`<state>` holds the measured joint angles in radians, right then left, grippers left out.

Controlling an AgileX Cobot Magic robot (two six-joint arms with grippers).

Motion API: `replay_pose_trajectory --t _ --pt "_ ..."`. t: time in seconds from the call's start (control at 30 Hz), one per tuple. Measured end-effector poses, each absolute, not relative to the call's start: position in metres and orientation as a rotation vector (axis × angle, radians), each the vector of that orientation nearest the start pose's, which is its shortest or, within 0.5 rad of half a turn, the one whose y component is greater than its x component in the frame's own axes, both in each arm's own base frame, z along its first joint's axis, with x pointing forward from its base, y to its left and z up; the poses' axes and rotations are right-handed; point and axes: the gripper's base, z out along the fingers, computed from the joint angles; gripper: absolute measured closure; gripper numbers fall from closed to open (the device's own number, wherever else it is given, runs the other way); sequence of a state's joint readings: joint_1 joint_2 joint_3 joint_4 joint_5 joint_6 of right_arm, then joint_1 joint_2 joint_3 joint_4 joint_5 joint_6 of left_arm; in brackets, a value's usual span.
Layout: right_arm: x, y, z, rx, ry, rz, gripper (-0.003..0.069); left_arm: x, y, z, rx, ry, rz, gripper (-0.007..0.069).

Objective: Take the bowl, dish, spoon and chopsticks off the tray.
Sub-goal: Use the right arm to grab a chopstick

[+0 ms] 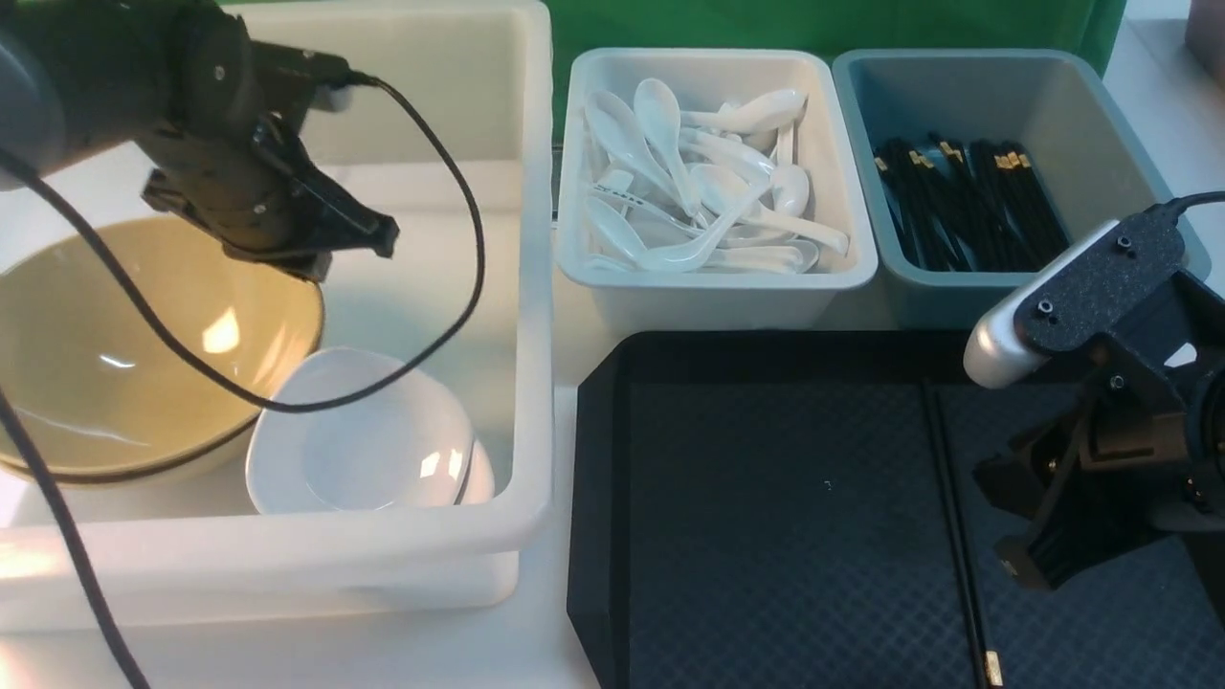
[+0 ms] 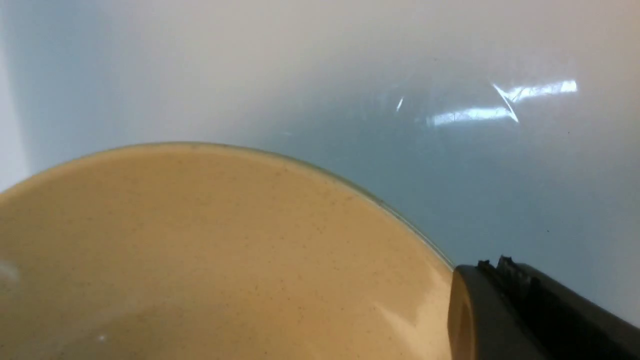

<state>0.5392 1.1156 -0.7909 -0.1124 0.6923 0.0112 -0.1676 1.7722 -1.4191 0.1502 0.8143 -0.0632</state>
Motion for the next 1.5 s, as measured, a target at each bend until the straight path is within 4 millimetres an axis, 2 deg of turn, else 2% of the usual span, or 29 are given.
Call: replay_pose_trajectory --t 0.17,0.27,0.4,0.43,0.53,0.6,0.7,0.83,0.93,1.07,1.2,1.23,1.27,1.3,1.33,1.4,1.43,1.5 --pt "0.187 0.104 0.283 -0.725 2.387 0.106 0.0416 0.366 -0.061 0.29 0.289 2.61 0.044 0.0633" --pt "0.187 0.105 0.284 -0.724 2.379 0.109 0.0416 0.364 -0.068 0.289 0.359 2.613 0.028 0.0633" --pt "0.188 0.105 0.284 -0.721 2.368 0.113 0.0416 0.368 -0.07 0.277 0.398 2.646 0.039 0.0633" --pt "0.188 0.105 0.285 -0.721 2.365 0.114 0.0416 0.369 -0.07 0.265 0.407 2.696 0.045 0.0633" --pt "0.188 0.105 0.285 -0.721 2.365 0.114 0.0416 0.365 -0.071 0.247 0.412 2.8 0.024 0.0633" --pt "0.188 0.105 0.285 -0.721 2.365 0.114 0.0416 0.364 -0.072 0.244 0.418 2.827 0.005 0.0632" --pt "0.188 0.105 0.285 -0.72 2.363 0.115 0.0416 0.36 -0.08 0.243 0.466 2.857 -0.119 0.0632" --pt "0.189 0.106 0.285 -0.718 2.355 0.118 0.0416 0.357 -0.088 0.243 0.514 2.845 -0.256 0.0632" --pt "0.189 0.106 0.285 -0.712 2.357 0.12 0.0416 0.357 -0.09 0.247 0.518 2.816 -0.278 0.0632" --pt "0.187 0.104 0.283 -0.623 2.425 0.136 0.0416 0.349 -0.089 0.268 0.513 2.752 -0.291 0.0632" --pt "0.193 0.094 0.267 -0.51 2.594 0.069 0.0396 0.315 -0.091 0.332 0.503 2.56 -0.36 0.0632" --pt "0.197 0.091 0.261 -0.469 2.628 0.054 0.0378 0.296 -0.094 0.353 0.52 2.478 -0.382 0.0632" --pt "0.199 0.091 0.259 -0.463 2.637 0.051 0.0375 0.293 -0.095 0.356 0.523 2.465 -0.388 0.0632" --pt "0.203 0.089 0.253 -0.416 2.661 0.045 0.0353 0.274 -0.099 0.372 0.543 2.387 -0.409 0.0632" --pt "0.207 0.088 0.248 -0.391 2.678 0.04 0.0337 0.264 -0.101 0.379 0.554 2.343 -0.421 0.0632" --pt "0.22 0.086 0.237 -0.317 2.694 0.043 0.0287 0.22 -0.104 0.396 0.603 2.205 -0.456 0.0632" --pt "0.223 0.086 0.235 -0.297 2.697 0.048 0.028 0.213 -0.104 0.397 0.606 2.184 -0.464 0.0632" --pt "0.235 0.088 0.224 -0.25 2.713 0.073 0.0251 0.179 -0.1 0.397 0.615 2.088 -0.485 0.0632"
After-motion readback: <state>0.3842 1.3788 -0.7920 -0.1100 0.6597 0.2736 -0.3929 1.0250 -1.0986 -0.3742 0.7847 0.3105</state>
